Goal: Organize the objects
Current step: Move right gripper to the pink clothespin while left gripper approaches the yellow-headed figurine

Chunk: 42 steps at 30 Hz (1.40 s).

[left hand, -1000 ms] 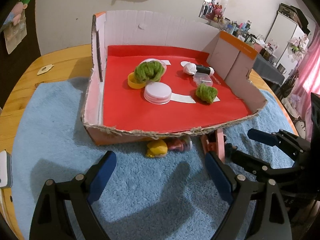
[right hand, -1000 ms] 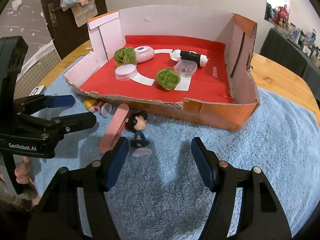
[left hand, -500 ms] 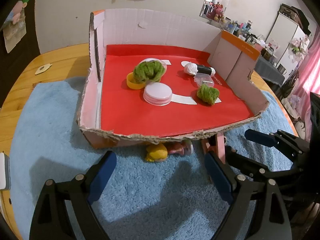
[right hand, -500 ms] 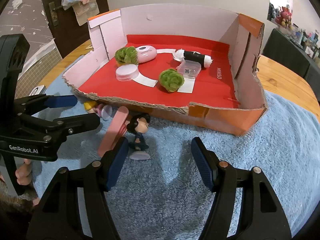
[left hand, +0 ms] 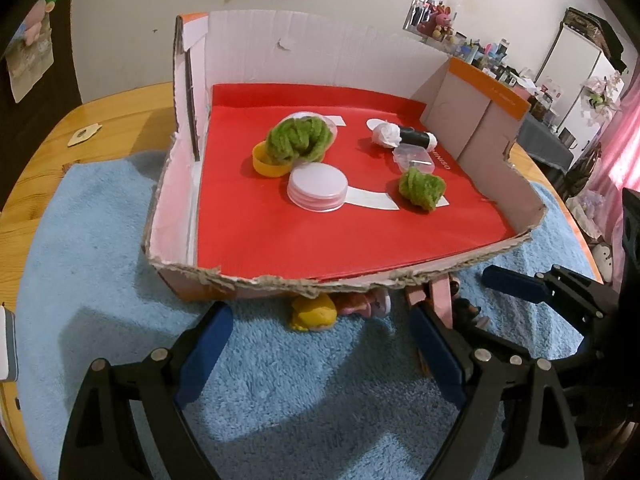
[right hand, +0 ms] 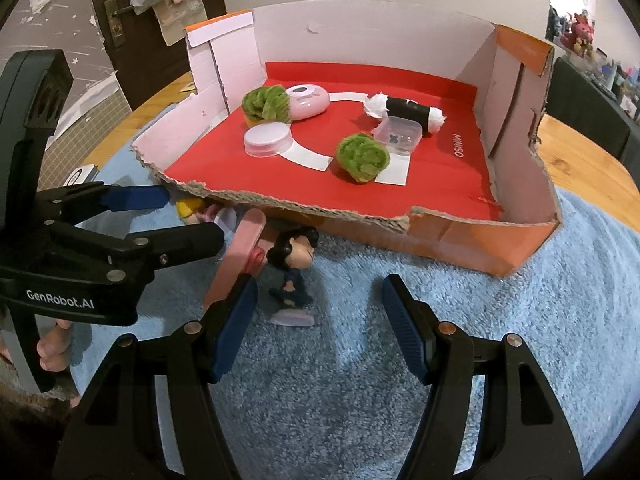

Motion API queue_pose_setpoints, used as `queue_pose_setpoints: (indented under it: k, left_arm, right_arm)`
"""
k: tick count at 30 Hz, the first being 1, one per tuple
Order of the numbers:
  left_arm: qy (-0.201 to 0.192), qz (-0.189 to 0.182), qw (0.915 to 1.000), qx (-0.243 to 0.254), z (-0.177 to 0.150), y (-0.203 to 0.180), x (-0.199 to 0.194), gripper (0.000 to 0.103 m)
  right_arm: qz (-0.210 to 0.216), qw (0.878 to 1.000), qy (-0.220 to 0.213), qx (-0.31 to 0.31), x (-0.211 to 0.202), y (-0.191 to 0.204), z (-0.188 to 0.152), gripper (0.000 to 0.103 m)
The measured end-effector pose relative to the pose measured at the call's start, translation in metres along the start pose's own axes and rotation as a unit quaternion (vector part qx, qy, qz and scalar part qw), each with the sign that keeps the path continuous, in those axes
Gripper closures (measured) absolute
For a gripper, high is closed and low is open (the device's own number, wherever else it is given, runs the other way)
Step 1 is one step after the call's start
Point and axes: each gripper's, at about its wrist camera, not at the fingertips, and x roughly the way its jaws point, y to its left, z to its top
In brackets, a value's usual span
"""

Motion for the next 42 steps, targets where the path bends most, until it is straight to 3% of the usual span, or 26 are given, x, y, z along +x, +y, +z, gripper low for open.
queue_pose_setpoints:
  k: [19, 26, 34, 42]
  left_arm:
    - [-0.006, 0.004, 1.0, -0.002, -0.001, -0.001, 0.0, 0.012]
    - [-0.007, 0.005, 1.0, 0.003, -0.002, 0.006, -0.003, 0.026]
    - [-0.008, 0.01, 0.9999, 0.002, -0.003, 0.008, -0.005, 0.03]
    - [-0.007, -0.019, 0.9998, 0.0, -0.005, 0.02, -0.01, 0.039]
  right_arm:
    - [0.001, 1.0, -0.004, -0.001, 0.002, 0.003, 0.005, 0.042]
    - [0.008, 1.0, -0.017, 0.001, -0.009, 0.006, 0.003, 0.042]
    - [0.043, 0.999, -0.023, 0.001, -0.016, 0.021, 0.0, 0.044]
    - [0.084, 0.996, -0.018, 0.004, -0.015, 0.028, -0.001, 0.046]
